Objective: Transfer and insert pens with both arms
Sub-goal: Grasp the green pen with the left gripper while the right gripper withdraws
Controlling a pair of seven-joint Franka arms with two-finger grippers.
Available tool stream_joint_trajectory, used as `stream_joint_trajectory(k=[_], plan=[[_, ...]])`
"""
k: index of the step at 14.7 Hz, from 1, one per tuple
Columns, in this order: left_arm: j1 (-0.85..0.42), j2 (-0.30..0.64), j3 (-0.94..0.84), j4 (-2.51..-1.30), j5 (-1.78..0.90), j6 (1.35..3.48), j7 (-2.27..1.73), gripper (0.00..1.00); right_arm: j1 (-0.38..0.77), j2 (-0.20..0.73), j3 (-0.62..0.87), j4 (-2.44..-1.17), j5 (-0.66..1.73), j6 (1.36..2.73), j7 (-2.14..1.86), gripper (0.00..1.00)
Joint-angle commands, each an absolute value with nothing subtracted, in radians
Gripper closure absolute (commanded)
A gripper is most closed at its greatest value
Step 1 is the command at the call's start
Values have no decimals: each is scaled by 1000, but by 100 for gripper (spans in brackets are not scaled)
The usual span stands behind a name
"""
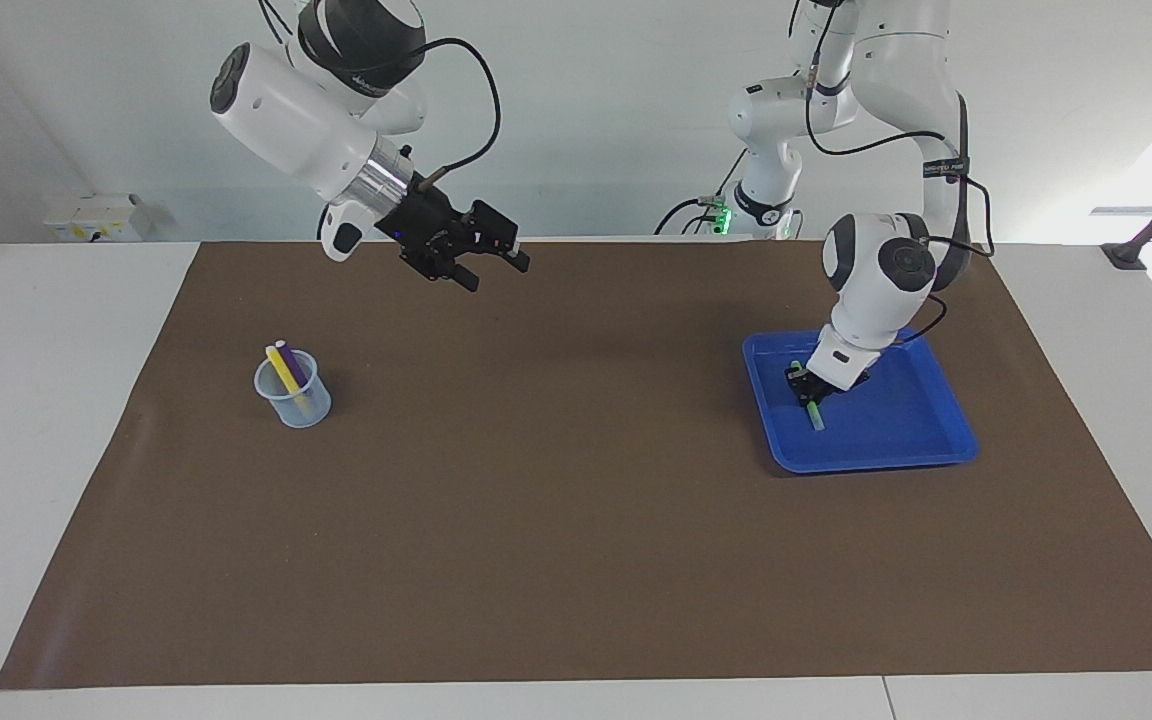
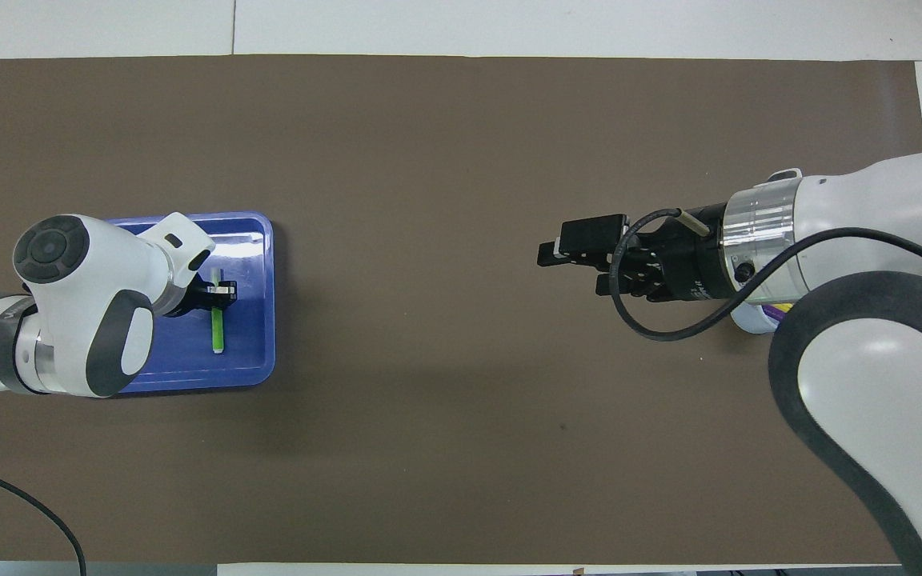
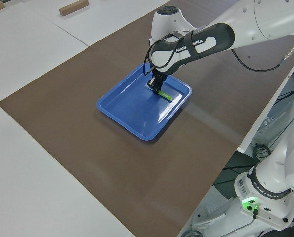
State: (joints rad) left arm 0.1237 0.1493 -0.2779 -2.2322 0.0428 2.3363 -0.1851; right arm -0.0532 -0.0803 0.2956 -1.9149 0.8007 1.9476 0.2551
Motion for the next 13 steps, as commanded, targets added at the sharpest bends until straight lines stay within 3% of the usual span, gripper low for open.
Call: stream_joint_trajectory(k=[1, 6, 9, 13], plan=[[135, 156, -272, -2163, 64, 2237, -189, 100, -58, -117, 296, -1973, 879, 1968, 267, 0], [150, 146, -272, -1938, -42, 1898, -199, 100, -37, -123, 298, -1982, 942, 2019, 299, 0], [143, 146, -276, -1787, -150, 1705, -415, 100, -35, -124, 298, -1991, 962, 2040, 307, 0], [86, 81, -291, -1764, -366, 1680, -855, 100, -35, -141, 298, -2031, 1034, 2080, 295, 0]])
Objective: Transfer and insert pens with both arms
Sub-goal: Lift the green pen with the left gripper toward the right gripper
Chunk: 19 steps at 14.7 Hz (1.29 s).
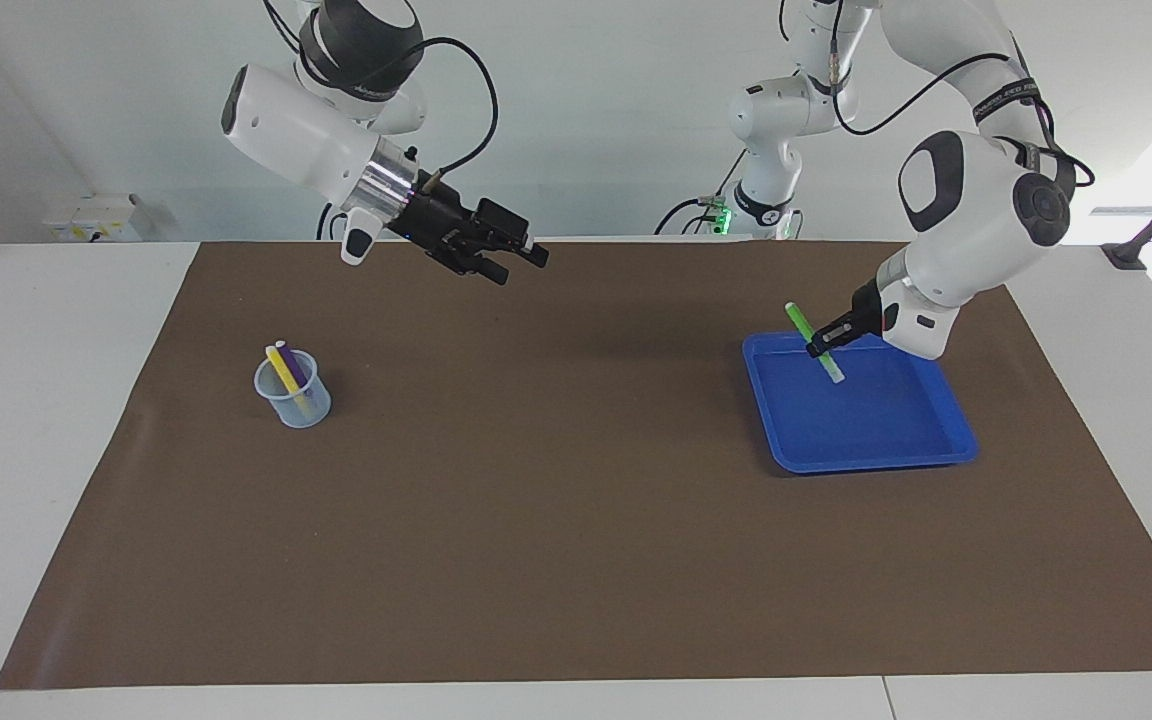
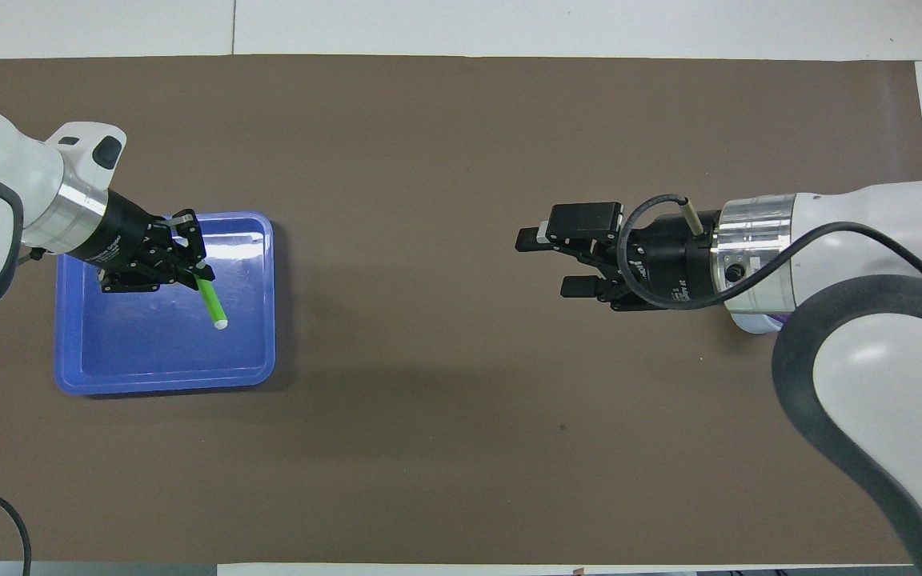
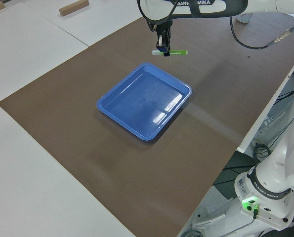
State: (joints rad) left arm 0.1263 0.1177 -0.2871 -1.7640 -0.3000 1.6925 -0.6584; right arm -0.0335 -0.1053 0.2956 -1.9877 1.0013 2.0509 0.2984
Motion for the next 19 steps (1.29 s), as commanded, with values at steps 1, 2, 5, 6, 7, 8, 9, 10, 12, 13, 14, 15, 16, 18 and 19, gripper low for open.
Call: stream_joint_trajectory(k=[1, 2, 5, 6, 7, 8, 9, 10, 12, 13, 14, 15, 16, 18, 19], plan=[[60, 72, -293, -1764, -397, 1684, -977, 100, -34, -141, 298, -2033, 1034, 2097, 293, 0], [49, 68, -298, -1764, -447, 1709, -1103, 100, -16, -143, 298, -2034, 1034, 2112, 293, 0], [-17, 43, -314, -1778, -532, 1794, -1387, 100, 14, -147, 299, -2055, 1034, 2172, 296, 0], [-50, 41, -314, -1781, -540, 1839, -1475, 100, 37, -149, 298, -2065, 1034, 2193, 298, 0], [-76, 41, -314, -1786, -558, 1879, -1564, 100, 46, -149, 298, -2066, 1035, 2207, 302, 0], [-98, 41, -314, -1789, -572, 1906, -1612, 100, 51, -149, 298, -2068, 1045, 2235, 307, 0], [-115, 41, -314, -1790, -589, 1928, -1655, 100, 64, -149, 299, -2069, 1054, 2261, 311, 0], [-135, 41, -314, -1795, -606, 1948, -1702, 100, 81, -147, 298, -2069, 1055, 2276, 313, 0], [-185, 41, -314, -1808, -612, 2012, -1773, 100, 89, -147, 298, -2069, 1055, 2301, 314, 0], [-199, 38, -316, -1819, -614, 2038, -1788, 100, 101, -146, 298, -2072, 1055, 2321, 313, 0], [-218, 31, -318, -1831, -633, 2057, -1789, 100, 110, -146, 298, -2083, 1055, 2356, 313, 0], [-224, 26, -318, -1847, -661, 2077, -1789, 100, 124, -147, 299, -2091, 1055, 2385, 313, 0], [-225, 20, -318, -1858, -672, 2095, -1789, 100, 139, -147, 298, -2092, 1055, 2399, 313, 0], [-230, 14, -319, -1867, -704, 2105, -1787, 100, 144, -147, 298, -2100, 1055, 2416, 302, 0], [-232, 15, -319, -1867, -715, 2112, -1787, 100, 143, -147, 298, -2100, 1054, 2415, 290, 0]])
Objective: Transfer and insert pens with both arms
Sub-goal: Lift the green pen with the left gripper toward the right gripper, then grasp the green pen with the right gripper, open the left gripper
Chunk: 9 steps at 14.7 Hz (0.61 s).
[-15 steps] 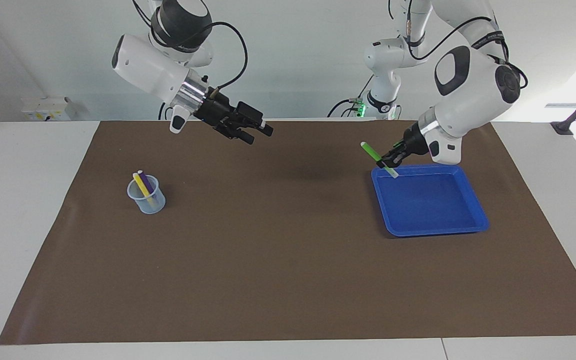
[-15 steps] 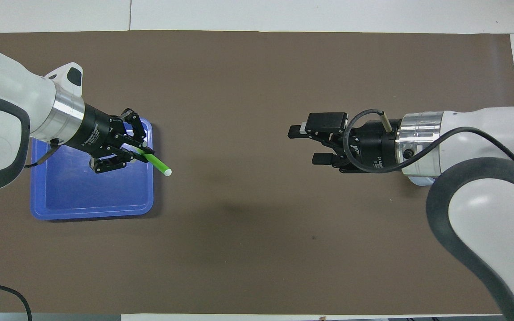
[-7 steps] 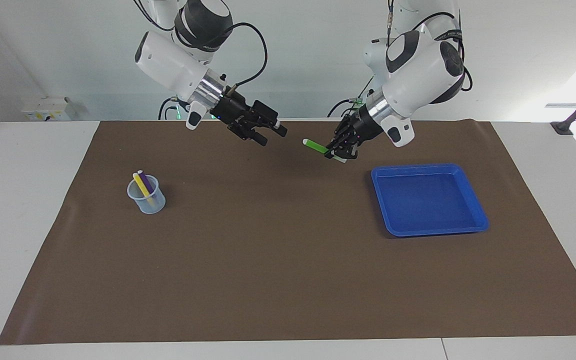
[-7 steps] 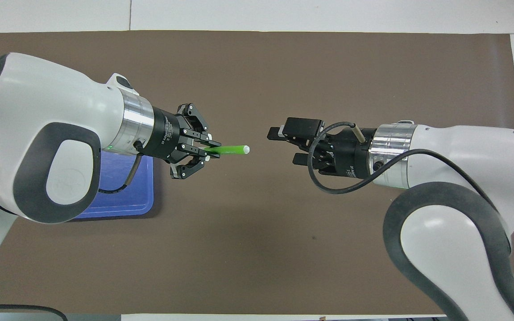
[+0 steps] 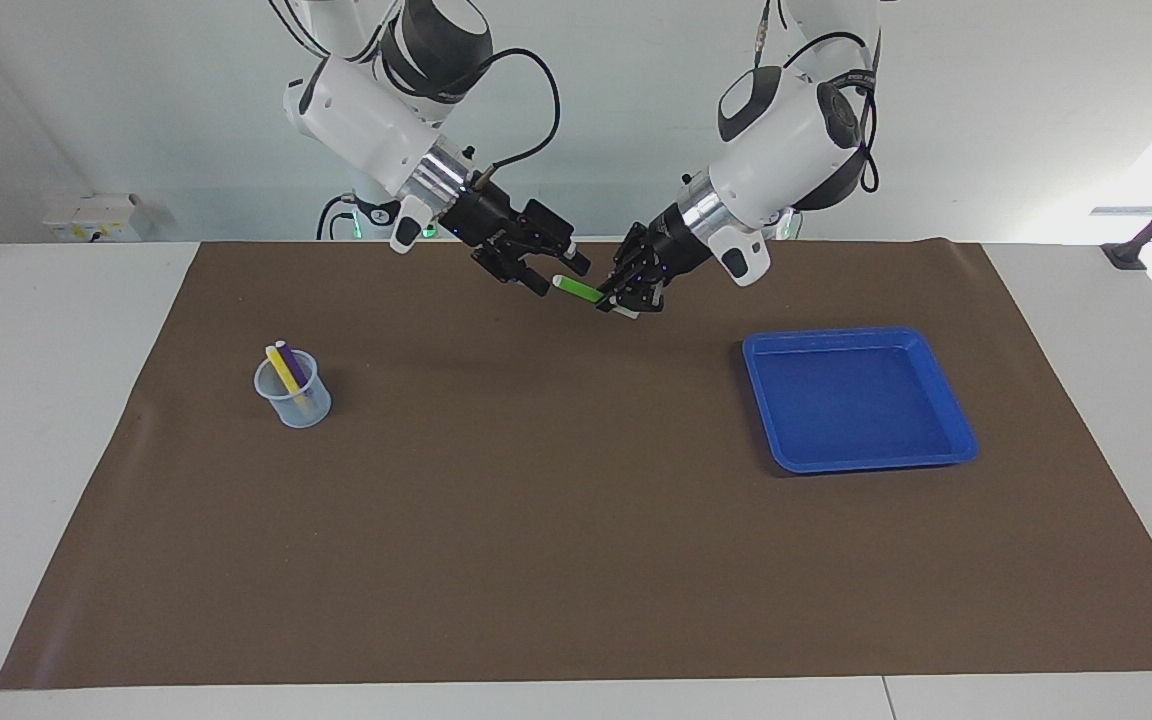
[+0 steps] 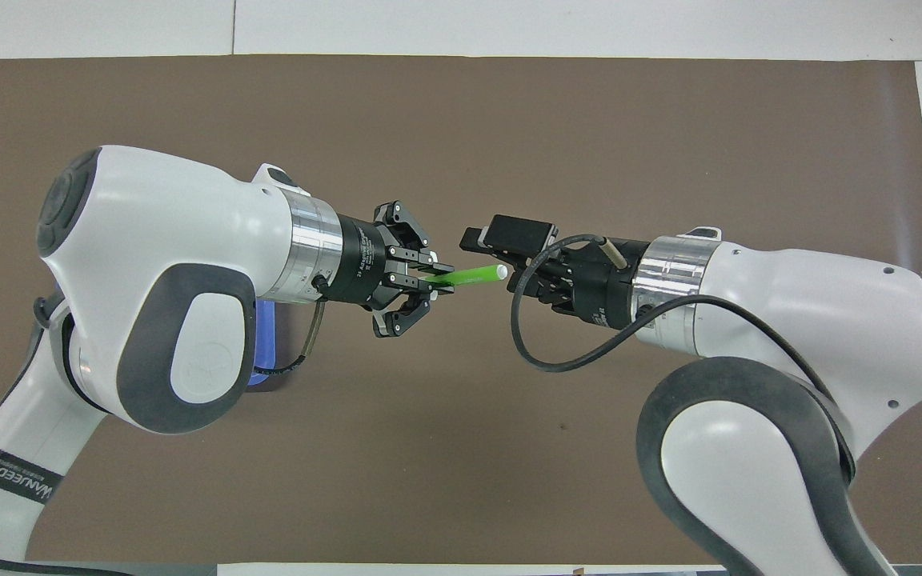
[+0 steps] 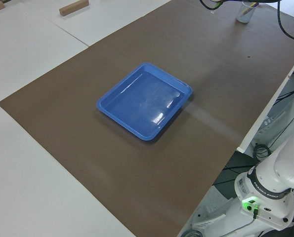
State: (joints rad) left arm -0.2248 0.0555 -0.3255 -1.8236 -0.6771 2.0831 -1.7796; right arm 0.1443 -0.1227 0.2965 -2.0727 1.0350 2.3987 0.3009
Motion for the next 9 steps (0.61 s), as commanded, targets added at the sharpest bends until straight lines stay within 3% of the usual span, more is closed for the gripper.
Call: stream_joint_trajectory(k=[1, 3, 7, 9], plan=[[-235, 15, -319, -1867, -716, 2120, -1784, 100, 144, -149, 299, -2105, 1054, 2414, 282, 0], [-239, 14, -319, -1871, -718, 2121, -1781, 100, 146, -150, 299, -2109, 1054, 2413, 282, 1], [-241, 14, -319, -1871, -718, 2126, -1781, 100, 172, -150, 299, -2109, 1052, 2416, 281, 14], [-241, 14, -319, -1873, -718, 2125, -1779, 100, 173, -150, 299, -2109, 1051, 2415, 281, 33]])
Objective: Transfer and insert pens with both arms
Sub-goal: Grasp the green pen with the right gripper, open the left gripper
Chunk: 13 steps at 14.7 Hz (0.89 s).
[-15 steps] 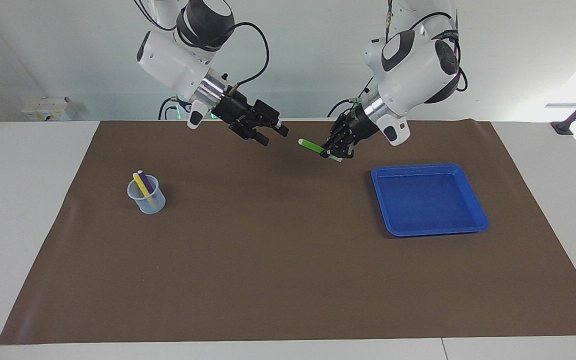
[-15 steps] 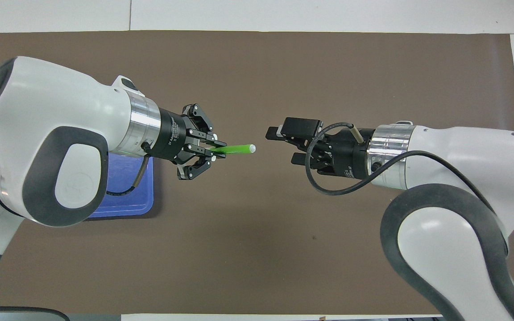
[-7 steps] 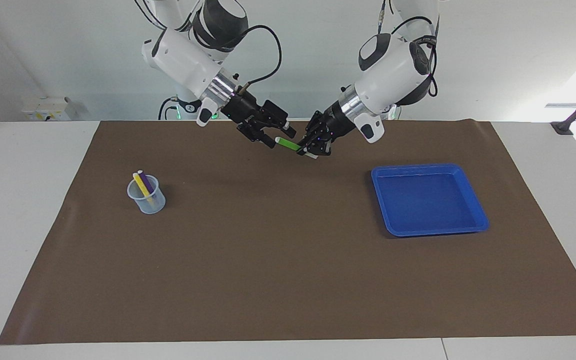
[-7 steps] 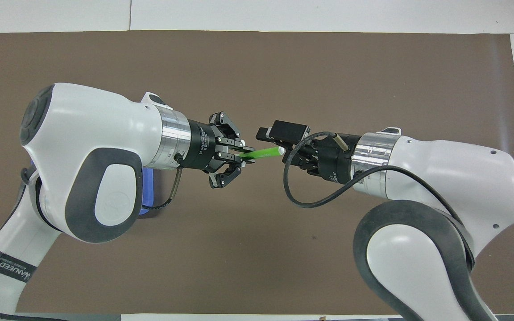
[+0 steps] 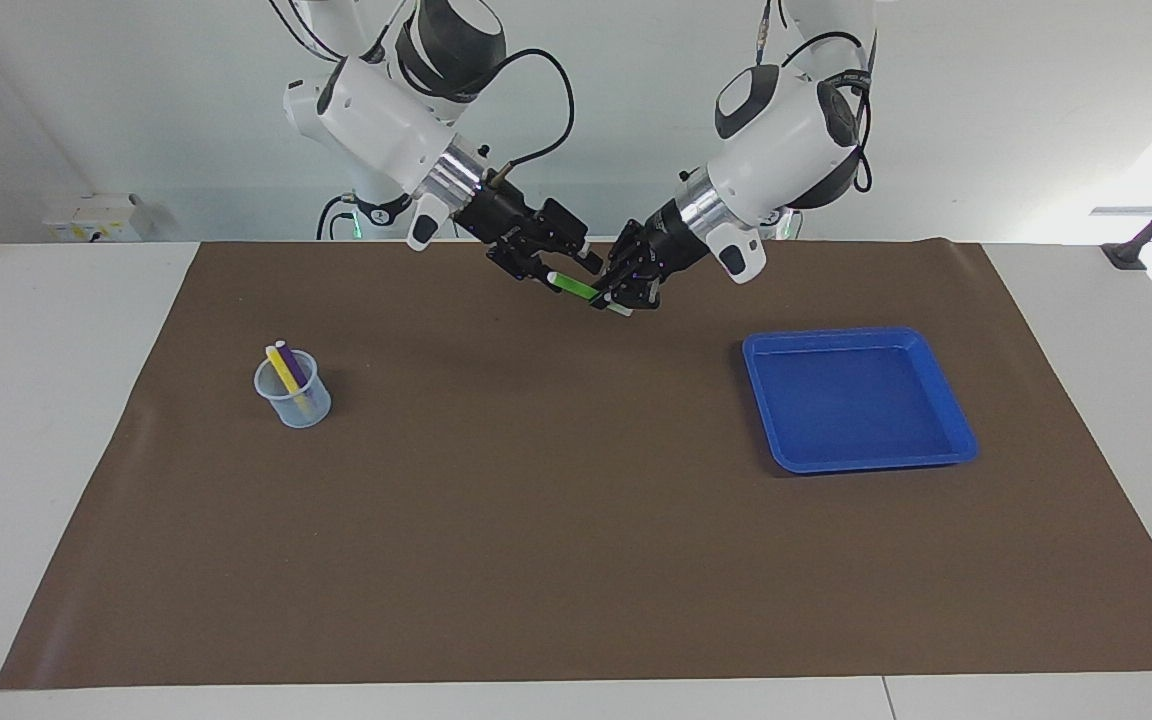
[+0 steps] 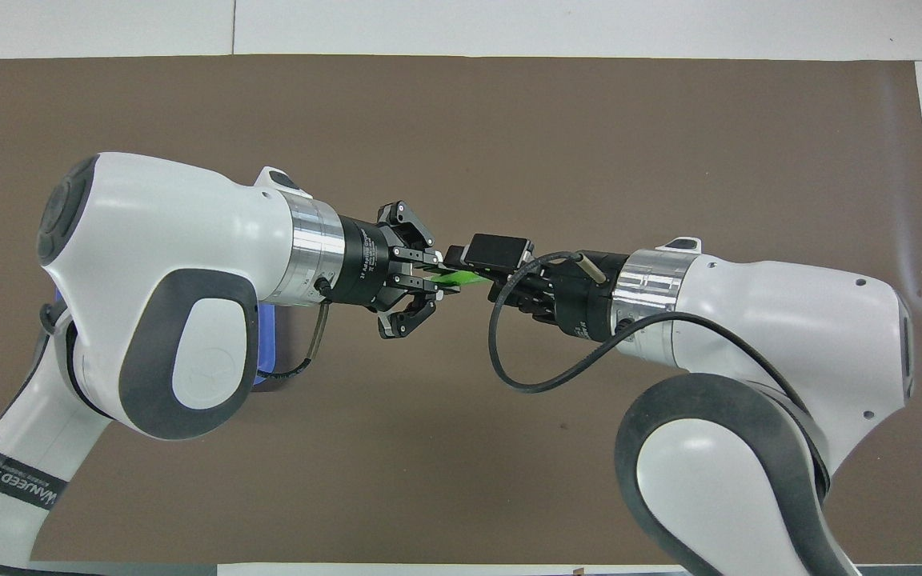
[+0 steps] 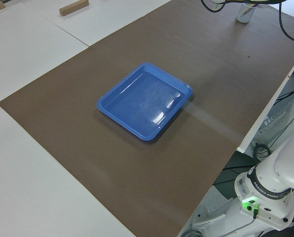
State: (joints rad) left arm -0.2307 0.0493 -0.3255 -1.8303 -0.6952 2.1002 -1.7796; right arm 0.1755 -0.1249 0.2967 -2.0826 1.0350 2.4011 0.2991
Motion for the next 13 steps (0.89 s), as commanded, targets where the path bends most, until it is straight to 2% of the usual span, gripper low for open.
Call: stream_joint_trajectory(k=[1, 2, 5, 7, 11, 12, 13], plan=[[-239, 14, -319, -1873, -718, 2123, -1779, 100, 172, -150, 299, -2109, 1051, 2414, 281, 43], [-239, 14, -319, -1871, -718, 2123, -1778, 100, 172, -150, 299, -2109, 1051, 2414, 281, 49], [-239, 14, -319, -1871, -718, 2122, -1778, 100, 170, -150, 298, -2109, 1049, 2414, 281, 50], [-238, 14, -319, -1871, -718, 2121, -1775, 100, 166, -150, 298, -2111, 1048, 2414, 279, 56], [-235, 14, -319, -1871, -718, 2120, -1775, 100, 158, -147, 296, -2111, 1046, 2416, 276, 58], [-235, 14, -319, -1871, -718, 2121, -1775, 100, 158, -147, 298, -2111, 1046, 2416, 276, 65], [-235, 14, -319, -1873, -718, 2121, -1775, 100, 158, -147, 298, -2111, 1046, 2416, 276, 77]])
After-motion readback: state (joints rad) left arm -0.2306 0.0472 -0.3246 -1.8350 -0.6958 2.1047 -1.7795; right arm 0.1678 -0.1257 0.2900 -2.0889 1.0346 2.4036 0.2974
